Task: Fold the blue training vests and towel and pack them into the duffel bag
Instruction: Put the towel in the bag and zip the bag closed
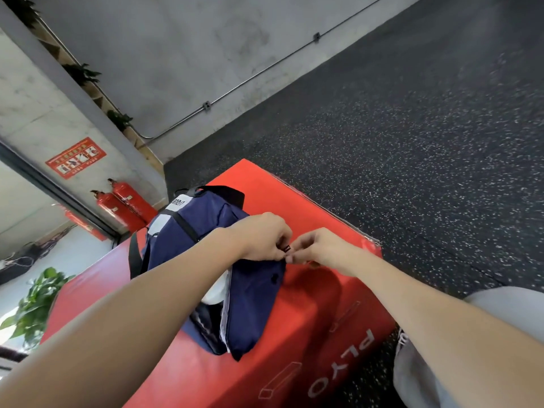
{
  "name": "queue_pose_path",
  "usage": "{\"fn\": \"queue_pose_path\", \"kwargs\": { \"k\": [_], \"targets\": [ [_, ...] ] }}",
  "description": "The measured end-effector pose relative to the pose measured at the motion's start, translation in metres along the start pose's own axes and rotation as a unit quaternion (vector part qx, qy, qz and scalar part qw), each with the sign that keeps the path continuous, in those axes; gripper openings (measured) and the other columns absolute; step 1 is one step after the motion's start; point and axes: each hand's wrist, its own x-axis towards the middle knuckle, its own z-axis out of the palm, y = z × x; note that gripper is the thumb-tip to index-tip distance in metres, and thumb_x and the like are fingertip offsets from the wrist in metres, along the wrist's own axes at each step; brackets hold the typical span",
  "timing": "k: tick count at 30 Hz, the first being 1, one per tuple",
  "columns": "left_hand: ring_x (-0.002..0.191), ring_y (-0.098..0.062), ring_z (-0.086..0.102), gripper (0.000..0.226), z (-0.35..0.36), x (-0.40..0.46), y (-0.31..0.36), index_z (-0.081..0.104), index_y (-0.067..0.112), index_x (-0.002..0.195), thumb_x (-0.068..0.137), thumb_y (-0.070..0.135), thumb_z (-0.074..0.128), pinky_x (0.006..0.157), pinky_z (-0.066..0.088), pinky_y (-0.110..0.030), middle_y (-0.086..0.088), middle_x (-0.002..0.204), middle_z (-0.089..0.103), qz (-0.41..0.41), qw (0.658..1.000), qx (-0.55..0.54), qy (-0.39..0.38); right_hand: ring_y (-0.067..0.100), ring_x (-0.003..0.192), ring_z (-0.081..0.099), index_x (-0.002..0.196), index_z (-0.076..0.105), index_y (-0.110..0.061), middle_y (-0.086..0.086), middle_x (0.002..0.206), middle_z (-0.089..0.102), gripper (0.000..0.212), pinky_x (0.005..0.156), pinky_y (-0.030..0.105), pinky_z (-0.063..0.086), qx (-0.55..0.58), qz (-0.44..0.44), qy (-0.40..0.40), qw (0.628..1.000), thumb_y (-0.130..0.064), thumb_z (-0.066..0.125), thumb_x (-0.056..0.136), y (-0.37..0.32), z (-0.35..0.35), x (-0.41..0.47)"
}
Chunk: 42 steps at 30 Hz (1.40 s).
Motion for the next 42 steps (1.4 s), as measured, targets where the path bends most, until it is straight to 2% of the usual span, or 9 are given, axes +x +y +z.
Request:
{"fn": "queue_pose_path", "kwargs": {
  "k": [9,12,19,24,27,33,36,40,42],
  "targets": [
    [0.084,-0.015,0.052,0.011,-0.007,-0.004,-0.001,0.070,0.021,0.093,0.084,0.027,0.070,0.076,0.047,-0.037,0.007,0.089,0.051,0.062,0.998,0.014,0.003,0.008,0.067,0.051,0.074,0.067,-0.042,-0.013,0.077,0.062,0.034,0.068,0.028,0.044,-0.125,-0.096,0.058,0.986,-0.018,0.090,0.068,0.005,0.017,0.017],
    [0.087,-0.018,0.056,0.008,-0.005,-0.005,-0.004,0.069,0.022,0.090,0.082,0.020,0.069,0.076,0.047,-0.039,0.007,0.089,0.054,0.068,0.998,0.015,0.003,0.003,0.060,0.049,0.075,0.061,-0.032,-0.007,0.073,0.061,0.029,0.057,0.014,0.037,-0.161,-0.108,0.068,0.979,-0.017,0.087,0.074,0.006,0.024,0.018],
    [0.084,-0.018,0.056,0.003,-0.017,-0.021,-0.021,0.069,0.017,0.082,0.083,0.015,0.071,0.076,0.047,-0.040,0.004,0.087,0.056,0.081,0.995,-0.002,0.058,-0.002,0.058,0.050,0.086,0.070,-0.021,-0.004,0.075,0.067,0.013,0.058,0.010,0.037,-0.213,-0.110,0.087,0.967,-0.016,0.082,0.082,0.014,0.020,0.018],
    [0.074,-0.002,0.045,0.004,-0.042,-0.069,-0.038,0.069,0.018,0.080,0.084,0.019,0.071,0.070,0.038,-0.022,0.006,0.082,0.058,0.063,0.982,-0.012,0.179,0.020,0.083,0.063,0.087,0.067,-0.025,0.005,0.092,0.072,0.014,0.067,0.026,0.040,-0.251,-0.048,0.121,0.959,-0.017,0.078,0.084,0.024,0.015,0.020],
    [0.072,-0.002,0.050,0.006,-0.036,-0.107,-0.036,0.072,0.022,0.080,0.085,0.025,0.070,0.066,0.045,-0.027,0.009,0.080,0.060,0.037,0.970,-0.029,0.238,0.020,0.098,0.064,0.093,0.069,-0.026,-0.001,0.100,0.071,0.015,0.082,0.033,0.049,-0.296,-0.100,0.129,0.941,-0.021,0.078,0.082,0.005,0.019,0.017],
    [0.076,-0.006,0.059,0.006,-0.013,-0.130,-0.033,0.077,0.023,0.084,0.087,0.024,0.071,0.065,0.051,-0.037,0.010,0.082,0.065,-0.013,0.944,-0.042,0.326,-0.025,0.094,0.049,0.110,0.075,-0.017,-0.015,0.105,0.068,0.030,0.085,-0.001,0.031,-0.217,-0.306,0.069,0.925,-0.012,0.081,0.082,-0.059,0.051,-0.004],
    [0.076,-0.004,0.057,0.004,-0.005,-0.131,-0.026,0.076,0.024,0.086,0.086,0.025,0.072,0.062,0.051,-0.035,0.011,0.084,0.064,-0.039,0.930,-0.045,0.362,-0.011,0.091,0.045,0.109,0.075,-0.015,-0.008,0.103,0.069,0.027,0.084,0.001,0.030,-0.266,-0.341,0.077,0.898,-0.006,0.077,0.083,-0.066,0.060,0.002],
    [0.078,-0.010,0.060,0.004,-0.004,-0.137,-0.024,0.075,0.023,0.084,0.086,0.021,0.072,0.063,0.051,-0.037,0.009,0.085,0.065,-0.053,0.922,-0.034,0.382,0.013,0.092,0.052,0.097,0.075,-0.021,-0.006,0.097,0.072,0.015,0.085,0.028,0.041,-0.303,-0.320,0.098,0.892,-0.011,0.074,0.087,-0.069,0.064,0.010],
    [0.078,-0.010,0.059,0.006,-0.005,-0.143,-0.024,0.074,0.020,0.082,0.084,0.015,0.074,0.066,0.049,-0.036,0.008,0.085,0.066,-0.053,0.919,-0.035,0.390,0.016,0.094,0.056,0.095,0.076,-0.018,-0.004,0.096,0.073,0.013,0.085,0.024,0.041,-0.293,-0.316,0.107,0.896,-0.008,0.074,0.086,-0.072,0.062,0.010]
  ]
}}
